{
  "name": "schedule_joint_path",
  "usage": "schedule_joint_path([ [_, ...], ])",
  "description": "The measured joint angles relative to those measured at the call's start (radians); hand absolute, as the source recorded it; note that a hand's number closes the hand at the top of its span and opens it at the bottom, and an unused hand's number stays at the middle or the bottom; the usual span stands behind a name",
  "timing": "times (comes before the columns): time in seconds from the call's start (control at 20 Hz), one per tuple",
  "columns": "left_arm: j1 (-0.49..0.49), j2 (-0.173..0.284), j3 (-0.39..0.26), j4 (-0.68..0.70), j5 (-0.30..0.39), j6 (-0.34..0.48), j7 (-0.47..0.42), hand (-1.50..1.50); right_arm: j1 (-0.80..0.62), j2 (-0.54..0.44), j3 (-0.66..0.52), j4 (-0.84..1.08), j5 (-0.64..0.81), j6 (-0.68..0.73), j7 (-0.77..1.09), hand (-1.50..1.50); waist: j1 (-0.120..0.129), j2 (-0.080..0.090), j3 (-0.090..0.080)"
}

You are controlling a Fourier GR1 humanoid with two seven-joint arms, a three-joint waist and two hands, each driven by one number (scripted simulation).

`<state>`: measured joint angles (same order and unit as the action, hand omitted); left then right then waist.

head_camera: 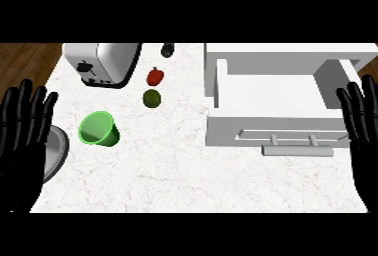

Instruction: Pick up the cup, place it into the drawer and close the drawer

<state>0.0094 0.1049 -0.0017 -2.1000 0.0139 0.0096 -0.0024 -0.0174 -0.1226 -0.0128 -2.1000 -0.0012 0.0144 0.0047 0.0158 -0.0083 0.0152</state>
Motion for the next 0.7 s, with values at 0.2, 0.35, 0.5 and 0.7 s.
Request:
schedule_joint_path([
  [0.2,-0.023,0.078,0.091,0.059,0.140,-0.124,-0.041,-1.50,-0.010,0.016,0.003,0.001,-0.005,-0.004,-0.009,-1.50,-0.010,0.006,-0.010],
  [0.35,-0.052,0.137,0.151,0.151,0.280,-0.231,-0.046,-1.50,-0.006,0.011,0.016,0.006,-0.016,0.014,0.000,-1.50,-0.017,0.010,-0.014],
  [0.5,-0.073,0.162,0.200,0.252,0.416,-0.283,0.013,-1.50,-0.010,-0.006,0.033,0.030,-0.039,0.050,0.046,-1.50,-0.018,0.012,-0.015],
  [0.7,-0.124,0.226,0.275,0.420,0.534,-0.379,0.026,-1.50,-0.049,-0.017,0.036,0.079,-0.054,0.074,0.080,-1.50,-0.018,0.012,-0.016],
])
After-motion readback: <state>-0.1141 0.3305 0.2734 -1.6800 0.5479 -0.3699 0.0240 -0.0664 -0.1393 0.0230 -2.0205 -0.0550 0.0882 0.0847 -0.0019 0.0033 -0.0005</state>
